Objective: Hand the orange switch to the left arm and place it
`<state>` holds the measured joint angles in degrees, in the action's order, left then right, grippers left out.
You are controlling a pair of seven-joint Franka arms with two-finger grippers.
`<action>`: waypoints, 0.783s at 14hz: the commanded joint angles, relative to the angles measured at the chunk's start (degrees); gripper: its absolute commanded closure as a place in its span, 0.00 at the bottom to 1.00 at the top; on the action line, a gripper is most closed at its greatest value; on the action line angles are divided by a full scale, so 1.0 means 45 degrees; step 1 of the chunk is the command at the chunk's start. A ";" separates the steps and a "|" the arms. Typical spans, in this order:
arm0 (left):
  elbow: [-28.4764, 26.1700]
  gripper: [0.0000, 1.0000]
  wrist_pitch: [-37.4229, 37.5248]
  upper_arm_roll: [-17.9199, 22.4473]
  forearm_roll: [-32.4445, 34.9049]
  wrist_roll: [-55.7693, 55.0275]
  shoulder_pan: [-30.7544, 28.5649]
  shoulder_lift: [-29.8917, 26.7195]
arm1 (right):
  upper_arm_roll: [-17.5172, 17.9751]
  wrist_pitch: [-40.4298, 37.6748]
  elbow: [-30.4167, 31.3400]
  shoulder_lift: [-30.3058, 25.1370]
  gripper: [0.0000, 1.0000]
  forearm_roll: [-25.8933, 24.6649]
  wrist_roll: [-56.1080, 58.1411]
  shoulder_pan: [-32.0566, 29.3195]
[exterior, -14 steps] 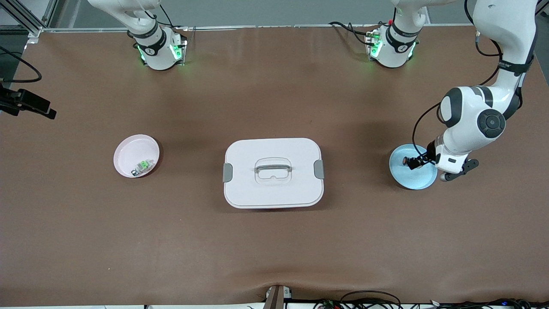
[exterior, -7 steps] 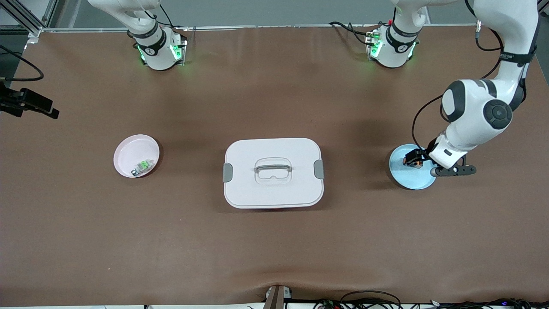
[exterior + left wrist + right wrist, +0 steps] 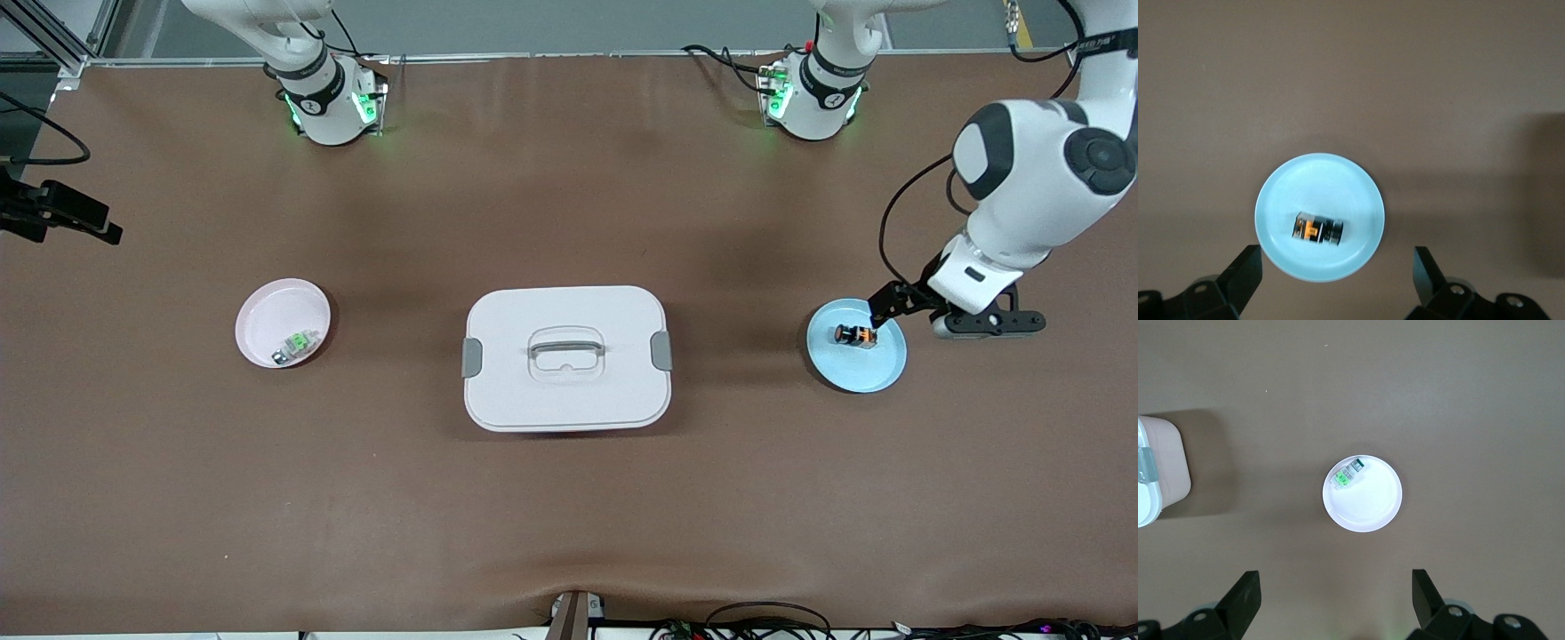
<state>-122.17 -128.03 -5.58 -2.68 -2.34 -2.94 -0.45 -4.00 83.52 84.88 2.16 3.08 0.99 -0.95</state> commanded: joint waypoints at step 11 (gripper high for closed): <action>0.1094 0.00 0.3821 -0.0263 -0.0107 0.0402 -0.0539 -0.3433 | 0.0107 0.0268 0.0396 -0.0344 0.00 0.0038 0.0210 -0.0200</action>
<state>-117.24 -113.23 -5.91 -2.68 -1.65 -4.80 -13.04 -4.02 84.07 85.11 2.13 3.08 1.08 -0.96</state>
